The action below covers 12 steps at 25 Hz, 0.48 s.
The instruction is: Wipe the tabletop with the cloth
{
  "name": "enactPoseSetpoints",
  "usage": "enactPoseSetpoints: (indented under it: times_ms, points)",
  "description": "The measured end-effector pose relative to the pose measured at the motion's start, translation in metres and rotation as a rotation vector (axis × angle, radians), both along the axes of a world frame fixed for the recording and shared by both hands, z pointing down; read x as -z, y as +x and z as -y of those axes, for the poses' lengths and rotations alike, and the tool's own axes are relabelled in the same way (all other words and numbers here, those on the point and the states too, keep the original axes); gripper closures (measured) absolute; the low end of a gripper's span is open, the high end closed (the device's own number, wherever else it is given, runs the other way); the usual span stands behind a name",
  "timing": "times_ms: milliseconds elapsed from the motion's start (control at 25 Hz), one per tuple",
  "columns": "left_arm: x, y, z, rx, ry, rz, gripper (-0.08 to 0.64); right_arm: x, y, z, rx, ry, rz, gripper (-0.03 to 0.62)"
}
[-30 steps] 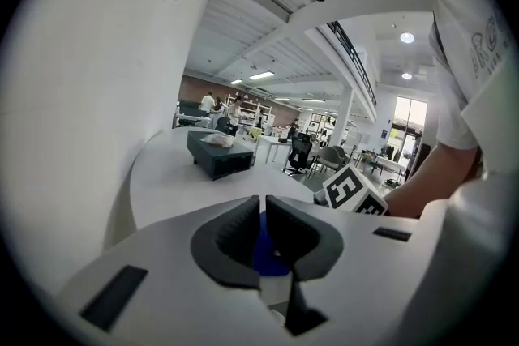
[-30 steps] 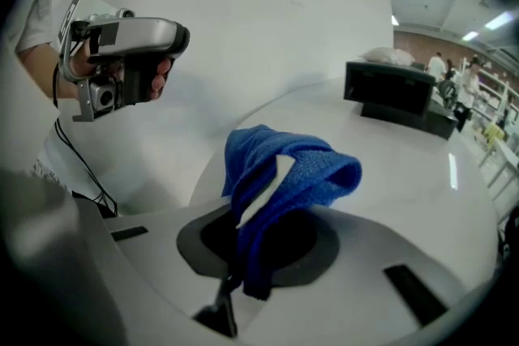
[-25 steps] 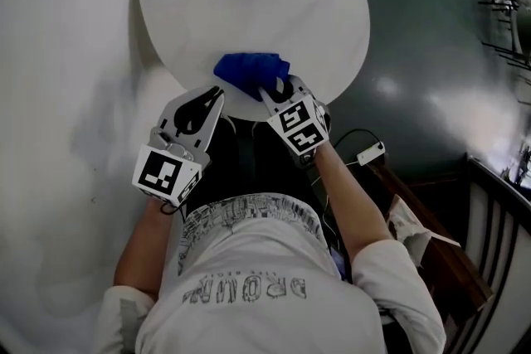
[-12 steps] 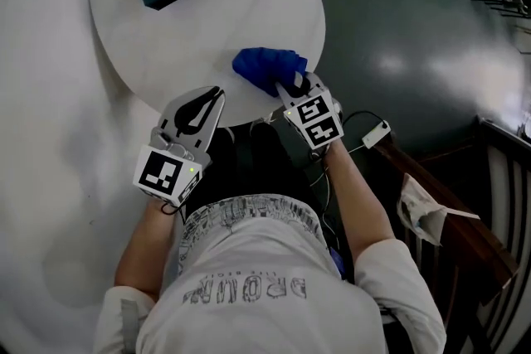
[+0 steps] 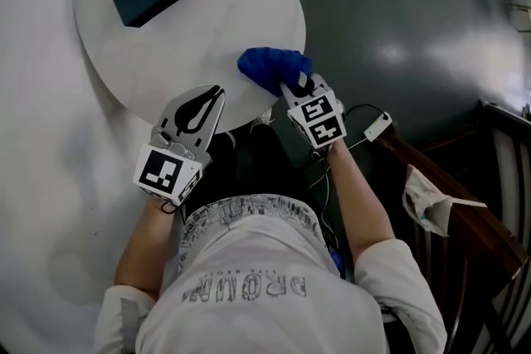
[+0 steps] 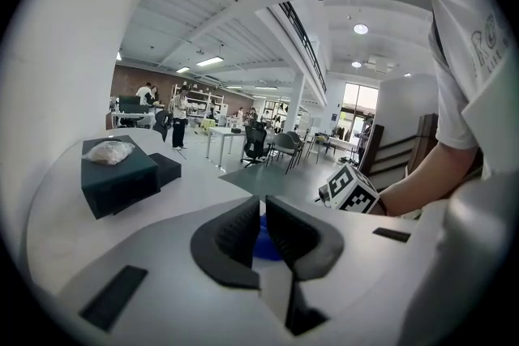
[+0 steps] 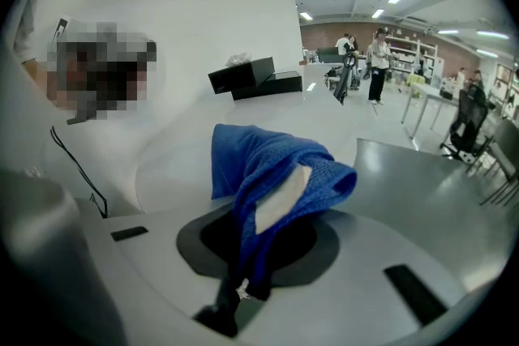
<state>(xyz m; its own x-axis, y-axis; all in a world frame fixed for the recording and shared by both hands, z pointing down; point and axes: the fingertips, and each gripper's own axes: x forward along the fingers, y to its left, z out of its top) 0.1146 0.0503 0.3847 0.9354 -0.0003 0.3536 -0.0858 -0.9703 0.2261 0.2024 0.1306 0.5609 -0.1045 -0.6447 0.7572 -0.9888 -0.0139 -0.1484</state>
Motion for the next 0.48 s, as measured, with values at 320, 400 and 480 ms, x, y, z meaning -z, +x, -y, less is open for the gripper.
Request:
enactPoseSetpoints:
  times_ms: [320,400,480]
  points:
    - [0.003,-0.002,0.013,0.006,0.006,0.003,0.520,-0.001,0.001,0.001,-0.008,-0.021,-0.002,0.525]
    - [0.005,-0.003,0.018,0.012,0.009,-0.004,0.520,0.000,0.000,0.002,-0.010,-0.028,0.000,0.525]
    - [0.010,-0.004,0.024,0.016,0.013,-0.015,0.520,0.006,-0.001,0.004,-0.011,-0.025,0.005,0.525]
